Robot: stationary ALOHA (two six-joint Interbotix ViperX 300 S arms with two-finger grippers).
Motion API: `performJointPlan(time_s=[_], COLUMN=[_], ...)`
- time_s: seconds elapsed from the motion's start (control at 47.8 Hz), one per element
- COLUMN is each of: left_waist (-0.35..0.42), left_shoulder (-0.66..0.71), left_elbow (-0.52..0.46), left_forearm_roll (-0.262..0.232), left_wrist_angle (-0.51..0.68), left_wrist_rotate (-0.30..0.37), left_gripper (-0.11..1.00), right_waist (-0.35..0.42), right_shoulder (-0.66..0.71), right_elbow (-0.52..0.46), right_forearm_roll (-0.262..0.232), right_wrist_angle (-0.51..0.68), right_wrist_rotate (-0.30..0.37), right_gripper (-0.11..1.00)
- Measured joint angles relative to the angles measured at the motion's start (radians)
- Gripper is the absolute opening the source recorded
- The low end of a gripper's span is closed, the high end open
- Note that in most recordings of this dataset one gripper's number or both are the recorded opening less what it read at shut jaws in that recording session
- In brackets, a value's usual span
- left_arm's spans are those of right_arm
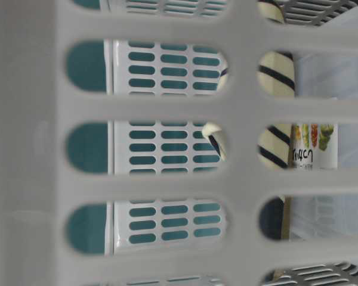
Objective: Pick up the blue cloth from the shopping basket with the left arm.
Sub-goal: 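Lift the blue cloth upward out of the basket with the left gripper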
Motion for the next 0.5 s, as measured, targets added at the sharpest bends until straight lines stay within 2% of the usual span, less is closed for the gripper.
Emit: performJointPlan(time_s=[0.314,0.502], left_waist=[0.000,-0.014], left_shoulder=[-0.006,-0.049], left_elbow=[0.000,0.040], left_forearm_roll=[0.000,0.000], left_wrist_angle=[0.000,-0.002], left_wrist_rotate=[-0.005,-0.008], left_gripper=[0.09,0.09], right_waist=[0.000,-0.009], right_shoulder=[-0.002,-0.005], right_elbow=[0.000,0.000], right_forearm_roll=[-0.002,-0.002], right_wrist_angle=[-0.011,-0.054], right_wrist_rotate=[0.000,-0.002], right_gripper=[0.75,0.75])
